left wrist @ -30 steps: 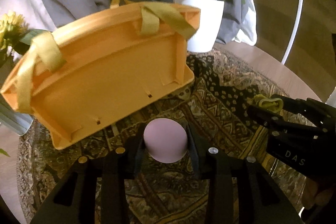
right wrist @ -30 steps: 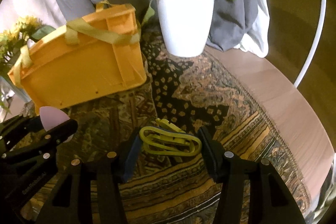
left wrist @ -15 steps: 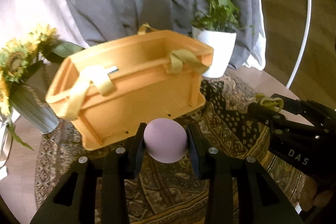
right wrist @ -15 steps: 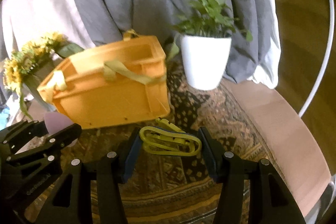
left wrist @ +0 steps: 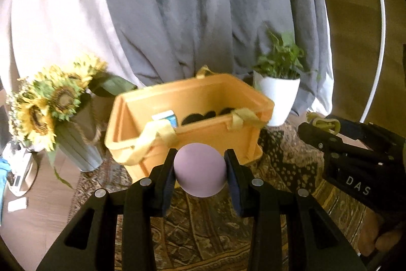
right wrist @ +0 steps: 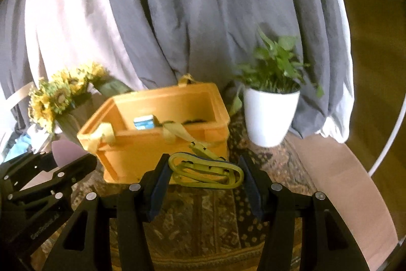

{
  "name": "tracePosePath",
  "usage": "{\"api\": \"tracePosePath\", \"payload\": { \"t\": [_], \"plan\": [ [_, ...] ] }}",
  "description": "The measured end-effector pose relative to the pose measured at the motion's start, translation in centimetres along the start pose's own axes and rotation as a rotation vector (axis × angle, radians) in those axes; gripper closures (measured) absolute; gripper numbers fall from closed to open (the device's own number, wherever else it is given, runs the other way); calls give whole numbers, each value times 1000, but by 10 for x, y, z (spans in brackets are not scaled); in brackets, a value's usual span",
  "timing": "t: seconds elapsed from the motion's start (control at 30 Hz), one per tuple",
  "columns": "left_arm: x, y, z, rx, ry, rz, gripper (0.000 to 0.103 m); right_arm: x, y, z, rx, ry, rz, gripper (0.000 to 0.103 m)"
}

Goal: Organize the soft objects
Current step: 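Carry the pink sponge and yellow cord into the orange crate and release both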

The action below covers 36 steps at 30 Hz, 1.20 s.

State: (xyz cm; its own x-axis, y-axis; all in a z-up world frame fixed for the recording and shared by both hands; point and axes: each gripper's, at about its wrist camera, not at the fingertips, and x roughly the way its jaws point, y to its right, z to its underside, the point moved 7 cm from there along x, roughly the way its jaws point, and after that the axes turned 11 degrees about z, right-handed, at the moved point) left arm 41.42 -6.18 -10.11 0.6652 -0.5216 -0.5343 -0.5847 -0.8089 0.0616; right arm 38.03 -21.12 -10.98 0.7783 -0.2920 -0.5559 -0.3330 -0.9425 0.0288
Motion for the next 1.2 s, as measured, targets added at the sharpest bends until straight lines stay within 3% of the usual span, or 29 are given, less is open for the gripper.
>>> {"api": "tracePosePath", "payload": {
  "t": [0.57,1.2],
  "plan": [
    [-25,-37,-52,-45,133,-146,66,-7,-34,-63,-44,133,-84,48],
    [29,-87,-98,-72,164,-226,66,50,-69,-122,-93,179,-119,48]
  ]
}}
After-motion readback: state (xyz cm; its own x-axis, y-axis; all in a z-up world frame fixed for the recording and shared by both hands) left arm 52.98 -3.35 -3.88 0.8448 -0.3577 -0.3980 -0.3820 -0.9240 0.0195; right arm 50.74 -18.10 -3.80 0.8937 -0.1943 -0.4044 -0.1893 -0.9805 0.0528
